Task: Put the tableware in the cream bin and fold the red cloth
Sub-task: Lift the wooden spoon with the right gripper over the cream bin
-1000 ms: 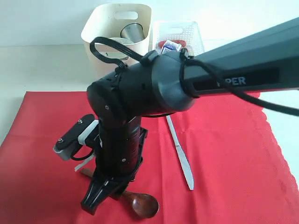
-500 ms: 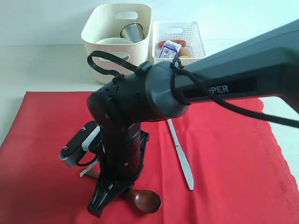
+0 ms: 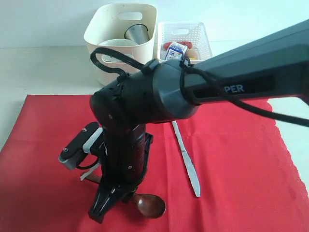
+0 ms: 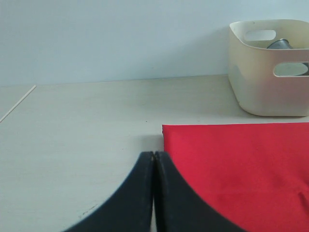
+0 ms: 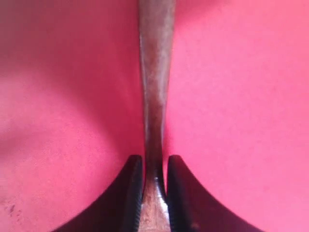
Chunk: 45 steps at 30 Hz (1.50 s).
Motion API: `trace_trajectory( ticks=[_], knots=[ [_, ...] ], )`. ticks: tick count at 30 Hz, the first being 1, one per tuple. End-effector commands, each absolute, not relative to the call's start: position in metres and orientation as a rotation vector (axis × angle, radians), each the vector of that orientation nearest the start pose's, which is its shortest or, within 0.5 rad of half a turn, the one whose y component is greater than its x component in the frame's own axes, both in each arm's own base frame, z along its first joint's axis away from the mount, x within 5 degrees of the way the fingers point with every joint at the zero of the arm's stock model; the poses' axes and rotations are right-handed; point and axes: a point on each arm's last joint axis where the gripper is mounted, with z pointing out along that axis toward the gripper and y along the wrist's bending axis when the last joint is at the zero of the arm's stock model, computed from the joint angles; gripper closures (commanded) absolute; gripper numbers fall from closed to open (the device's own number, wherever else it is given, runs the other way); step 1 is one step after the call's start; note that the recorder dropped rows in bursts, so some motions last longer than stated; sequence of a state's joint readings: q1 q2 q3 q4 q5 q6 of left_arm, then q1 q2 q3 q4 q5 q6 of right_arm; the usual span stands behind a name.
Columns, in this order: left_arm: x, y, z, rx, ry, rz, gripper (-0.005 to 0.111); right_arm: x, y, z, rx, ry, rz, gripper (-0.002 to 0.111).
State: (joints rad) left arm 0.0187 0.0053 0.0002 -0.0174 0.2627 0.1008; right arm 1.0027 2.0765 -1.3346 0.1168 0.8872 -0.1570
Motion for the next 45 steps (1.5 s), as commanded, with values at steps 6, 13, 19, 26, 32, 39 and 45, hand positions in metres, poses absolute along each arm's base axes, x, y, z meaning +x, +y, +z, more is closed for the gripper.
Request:
trace_trajectory(
  ticks=[6, 13, 19, 26, 32, 39, 45],
  knots=[
    [0.055, 0.001, 0.189, 0.052, 1.745, 0.065, 0.104, 0.202, 0.330, 0.171, -1.609, 2.517, 0.224, 0.108],
    [0.055, 0.001, 0.189, 0.052, 1.745, 0.065, 0.104, 0.217, 0.329, 0.194, -1.583, 2.300, 0.171, 0.108],
    [0.055, 0.001, 0.189, 0.052, 1.745, 0.065, 0.104, 0.248, 0.334, 0.229, -1.460, 2.164, 0.178, 0.108],
    [0.055, 0.001, 0.189, 0.052, 1.745, 0.065, 0.104, 0.290, 0.336, 0.281, -1.231, 1.978, 0.255, 0.108],
    [0.055, 0.001, 0.189, 0.052, 1.745, 0.065, 0.104, 0.317, 0.332, 0.310, -1.047, 1.789, 0.315, 0.108],
    [0.055, 0.001, 0.189, 0.052, 1.745, 0.065, 0.104, 0.349, 0.327, 0.310, -0.845, 1.622, 0.387, 0.108],
    [0.055, 0.001, 0.189, 0.052, 1.745, 0.065, 0.104, 0.375, 0.327, 0.286, -0.713, 1.537, 0.430, 0.108]
  ],
)
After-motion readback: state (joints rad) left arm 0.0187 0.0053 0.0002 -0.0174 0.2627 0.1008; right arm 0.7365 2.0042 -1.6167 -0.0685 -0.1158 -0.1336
